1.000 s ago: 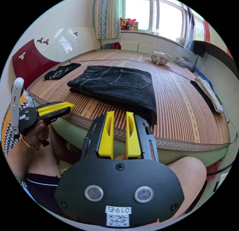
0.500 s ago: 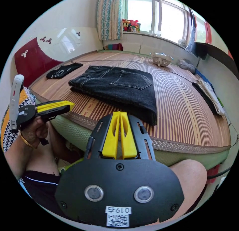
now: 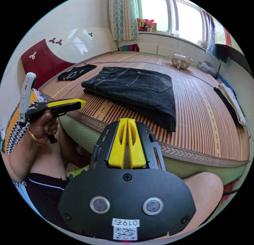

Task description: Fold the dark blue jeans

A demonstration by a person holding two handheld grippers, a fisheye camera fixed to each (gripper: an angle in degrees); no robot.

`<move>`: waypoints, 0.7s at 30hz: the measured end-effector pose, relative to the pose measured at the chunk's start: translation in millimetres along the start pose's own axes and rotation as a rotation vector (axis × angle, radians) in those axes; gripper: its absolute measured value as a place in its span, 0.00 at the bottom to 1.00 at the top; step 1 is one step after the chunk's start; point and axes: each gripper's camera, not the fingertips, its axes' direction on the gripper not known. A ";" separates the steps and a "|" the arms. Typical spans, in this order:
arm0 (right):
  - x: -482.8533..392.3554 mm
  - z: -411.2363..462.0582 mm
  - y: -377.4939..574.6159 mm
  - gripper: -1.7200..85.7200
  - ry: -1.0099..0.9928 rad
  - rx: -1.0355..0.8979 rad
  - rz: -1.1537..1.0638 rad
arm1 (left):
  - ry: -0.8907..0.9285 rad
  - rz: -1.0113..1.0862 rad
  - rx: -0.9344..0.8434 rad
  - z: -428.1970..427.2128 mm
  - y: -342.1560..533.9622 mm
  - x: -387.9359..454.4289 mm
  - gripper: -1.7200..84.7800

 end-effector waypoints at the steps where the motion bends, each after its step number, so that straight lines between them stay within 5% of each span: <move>1: 7.6 -9.9 -3.5 0.01 -0.013 -0.001 -0.002 | -0.012 -0.006 0.016 -3.8 -1.3 -9.2 0.04; 6: 69.4 -67.2 -18.0 0.01 -0.079 0.109 0.109 | 0.077 -0.123 0.072 -18.4 -8.2 -67.5 0.05; 13: 229.8 -113.0 -37.8 0.14 -0.407 0.232 0.452 | 0.499 -0.389 0.046 -3.5 -5.4 -174.8 0.13; 21: 302.1 -154.6 -68.0 0.15 -0.311 0.198 0.460 | 0.535 -0.475 0.061 0.9 -12.8 -232.9 0.15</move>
